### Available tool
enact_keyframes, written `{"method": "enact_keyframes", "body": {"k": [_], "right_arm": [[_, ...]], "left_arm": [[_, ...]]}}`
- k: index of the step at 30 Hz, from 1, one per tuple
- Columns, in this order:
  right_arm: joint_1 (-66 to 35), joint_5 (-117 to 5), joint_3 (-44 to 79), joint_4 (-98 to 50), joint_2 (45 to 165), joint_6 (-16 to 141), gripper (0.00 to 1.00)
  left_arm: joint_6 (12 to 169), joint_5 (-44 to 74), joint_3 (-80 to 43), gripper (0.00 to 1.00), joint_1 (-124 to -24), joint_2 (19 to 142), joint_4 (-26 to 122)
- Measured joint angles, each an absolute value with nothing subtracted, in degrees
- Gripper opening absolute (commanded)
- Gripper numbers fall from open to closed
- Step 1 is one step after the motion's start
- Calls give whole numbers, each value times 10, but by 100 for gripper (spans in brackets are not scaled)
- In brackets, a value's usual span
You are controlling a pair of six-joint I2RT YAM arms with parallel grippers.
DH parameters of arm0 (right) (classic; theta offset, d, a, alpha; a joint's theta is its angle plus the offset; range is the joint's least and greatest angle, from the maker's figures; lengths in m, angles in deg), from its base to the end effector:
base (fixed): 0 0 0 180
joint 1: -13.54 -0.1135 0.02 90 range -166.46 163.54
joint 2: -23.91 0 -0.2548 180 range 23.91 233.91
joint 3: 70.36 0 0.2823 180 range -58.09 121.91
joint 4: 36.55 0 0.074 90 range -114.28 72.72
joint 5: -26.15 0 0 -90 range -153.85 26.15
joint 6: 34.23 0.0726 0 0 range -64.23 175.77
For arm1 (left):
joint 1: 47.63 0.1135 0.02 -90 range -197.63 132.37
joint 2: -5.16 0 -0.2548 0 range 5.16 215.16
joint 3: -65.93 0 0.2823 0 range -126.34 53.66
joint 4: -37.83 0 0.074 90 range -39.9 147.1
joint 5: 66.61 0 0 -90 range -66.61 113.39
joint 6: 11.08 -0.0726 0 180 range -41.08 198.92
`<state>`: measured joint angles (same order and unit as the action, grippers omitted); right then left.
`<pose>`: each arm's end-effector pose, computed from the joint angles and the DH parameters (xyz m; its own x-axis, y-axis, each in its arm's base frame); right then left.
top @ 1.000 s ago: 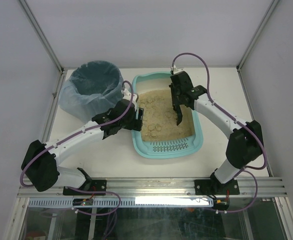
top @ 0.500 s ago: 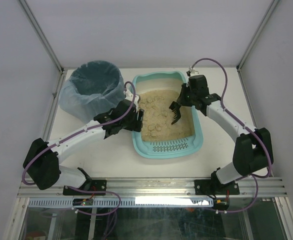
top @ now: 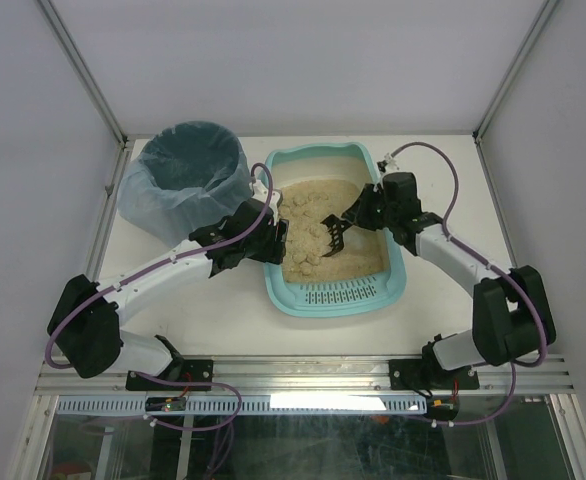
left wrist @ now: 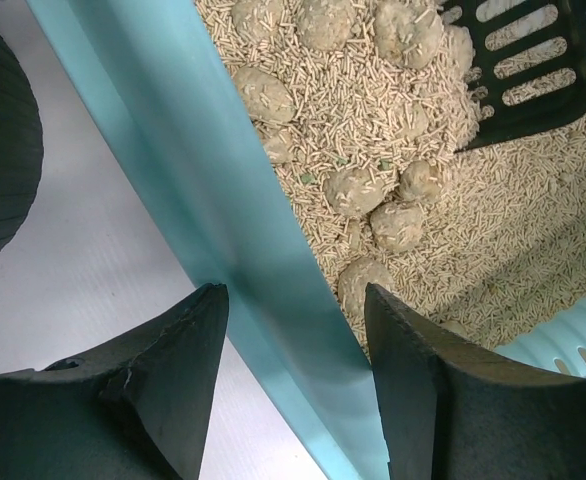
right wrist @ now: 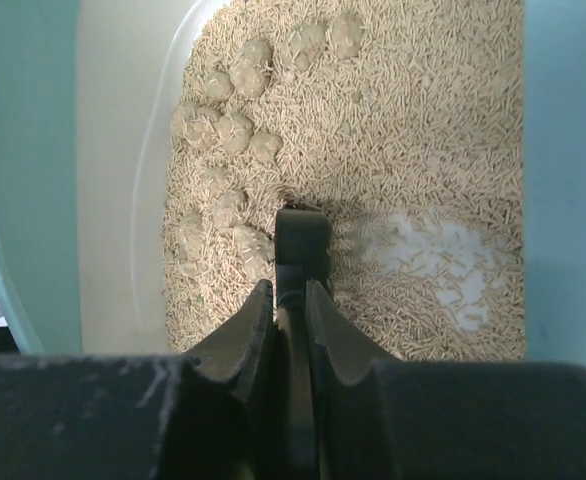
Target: Clean the litter box
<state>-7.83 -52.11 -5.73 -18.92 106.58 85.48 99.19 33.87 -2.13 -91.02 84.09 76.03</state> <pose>0.3427 0.1500 0.1942 -0.7247 0.2375 -0.6468 -0.1744 0.8449 0.5057 0.2587 -0.2264 0.2005 -0.7190 0.2109 -0.6622 0.3622 0.9269 -0.0981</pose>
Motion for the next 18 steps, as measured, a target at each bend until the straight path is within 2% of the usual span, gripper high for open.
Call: {"method": "enact_keyframes", "body": {"k": [7, 18], "right_arm": [[-81, -516, -116, -189, 999, 890, 0], [-44, -509, -176, -190, 860, 944, 0]], "left_arm": [[992, 337, -22, 58, -910, 844, 760], [991, 337, -22, 64, -910, 841, 761]]}}
